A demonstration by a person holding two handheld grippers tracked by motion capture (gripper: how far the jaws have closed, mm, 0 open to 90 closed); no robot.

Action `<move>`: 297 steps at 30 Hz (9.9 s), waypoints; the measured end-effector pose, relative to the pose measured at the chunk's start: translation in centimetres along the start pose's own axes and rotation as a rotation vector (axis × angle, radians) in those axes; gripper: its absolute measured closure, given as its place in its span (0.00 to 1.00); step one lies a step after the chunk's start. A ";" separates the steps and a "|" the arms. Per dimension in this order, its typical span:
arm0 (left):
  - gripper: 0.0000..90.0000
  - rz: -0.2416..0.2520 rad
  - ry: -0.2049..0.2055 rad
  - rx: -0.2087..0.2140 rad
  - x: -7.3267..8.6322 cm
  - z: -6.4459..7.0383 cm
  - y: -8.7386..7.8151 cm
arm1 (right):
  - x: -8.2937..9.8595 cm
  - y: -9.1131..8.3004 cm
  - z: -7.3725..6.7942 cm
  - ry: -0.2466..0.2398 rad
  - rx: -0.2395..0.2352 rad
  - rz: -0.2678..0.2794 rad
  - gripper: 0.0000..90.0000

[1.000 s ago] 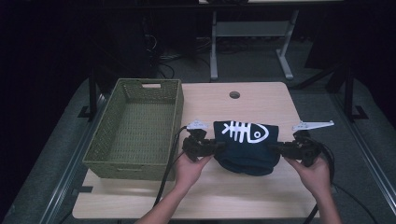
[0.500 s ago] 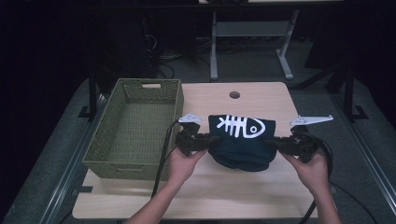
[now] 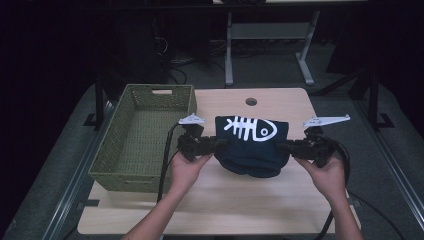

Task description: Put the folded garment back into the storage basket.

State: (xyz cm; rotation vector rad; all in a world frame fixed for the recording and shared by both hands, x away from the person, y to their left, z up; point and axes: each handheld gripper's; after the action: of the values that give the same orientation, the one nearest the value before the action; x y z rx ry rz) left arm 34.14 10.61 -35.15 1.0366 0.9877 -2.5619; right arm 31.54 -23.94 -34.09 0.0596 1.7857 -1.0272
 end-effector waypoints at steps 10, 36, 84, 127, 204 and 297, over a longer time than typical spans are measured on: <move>0.75 0.016 -0.003 0.004 -0.5 -0.8 -1.6 | -1.9 0.5 -0.8 -0.022 -0.006 0.003 0.81; 0.74 0.043 -0.032 -0.001 -1.7 -3.0 -5.0 | -5.7 2.3 -2.4 -0.071 -0.047 0.010 0.81; 0.74 0.091 -0.073 -0.087 -2.9 -6.5 -11.9 | -10.9 7.3 -5.9 -0.116 -0.129 0.024 0.81; 0.73 0.123 -0.095 -0.148 -2.3 -9.5 -16.3 | -14.0 11.6 -8.7 -0.151 -0.173 0.004 0.80; 0.72 0.170 -0.249 -0.301 1.1 -17.1 -21.4 | -16.1 22.1 -13.5 -0.145 -0.259 -0.055 0.80; 0.26 0.142 -0.026 -0.161 -0.8 -9.6 -13.8 | -9.6 10.6 -5.1 -0.023 -0.192 0.081 0.25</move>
State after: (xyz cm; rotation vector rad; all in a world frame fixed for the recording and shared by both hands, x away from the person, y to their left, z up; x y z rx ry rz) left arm 34.20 27.22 -32.72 0.9899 1.0542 -2.3344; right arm 37.32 -10.01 -32.47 0.0013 1.8376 -0.7926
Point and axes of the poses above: each handheld gripper's, and its own axes: y roughly forward along the jaws, x roughly out of its underside, z roughly to its right, and after that the axes turned 13 degrees about -y, right-handed
